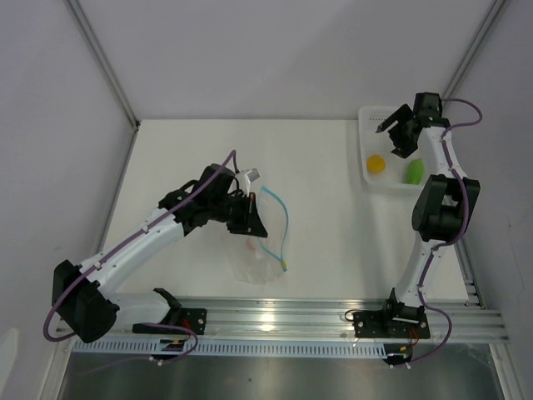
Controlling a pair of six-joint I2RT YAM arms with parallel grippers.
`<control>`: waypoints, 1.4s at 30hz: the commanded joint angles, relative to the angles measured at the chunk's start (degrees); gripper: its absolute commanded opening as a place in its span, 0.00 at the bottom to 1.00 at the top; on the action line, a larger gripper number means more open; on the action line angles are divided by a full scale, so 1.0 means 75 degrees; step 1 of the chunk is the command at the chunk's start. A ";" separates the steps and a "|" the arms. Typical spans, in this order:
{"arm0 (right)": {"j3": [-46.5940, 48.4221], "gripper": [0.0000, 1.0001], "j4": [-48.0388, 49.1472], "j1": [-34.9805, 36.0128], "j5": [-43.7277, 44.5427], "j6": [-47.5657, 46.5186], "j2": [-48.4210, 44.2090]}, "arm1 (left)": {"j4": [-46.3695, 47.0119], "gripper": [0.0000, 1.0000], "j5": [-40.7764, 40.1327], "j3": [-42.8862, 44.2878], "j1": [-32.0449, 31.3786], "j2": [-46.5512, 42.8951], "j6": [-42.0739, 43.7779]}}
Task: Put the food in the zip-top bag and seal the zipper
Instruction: Pick up the fake fruit from the bin.
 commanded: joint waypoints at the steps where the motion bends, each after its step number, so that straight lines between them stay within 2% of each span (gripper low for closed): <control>1: 0.0683 0.85 -0.0324 -0.0007 0.0157 0.0231 0.0484 | 0.0310 0.01 0.0451 0.0474 -0.0060 0.0196 0.0320; 13: 0.0344 0.84 -0.0631 -0.0042 0.0544 0.0196 0.0942 | -0.0147 0.01 0.0545 0.0954 -0.0072 0.0537 0.0695; 35: 0.0039 0.84 0.0037 -0.0031 0.0111 -0.0027 0.1575 | -0.0511 0.00 0.0592 0.1201 -0.0060 0.0724 0.0813; 42: 0.0109 0.78 0.0236 -0.0031 -0.0041 -0.0003 0.1728 | -0.0628 0.00 0.0557 0.1236 -0.0060 0.0759 0.0801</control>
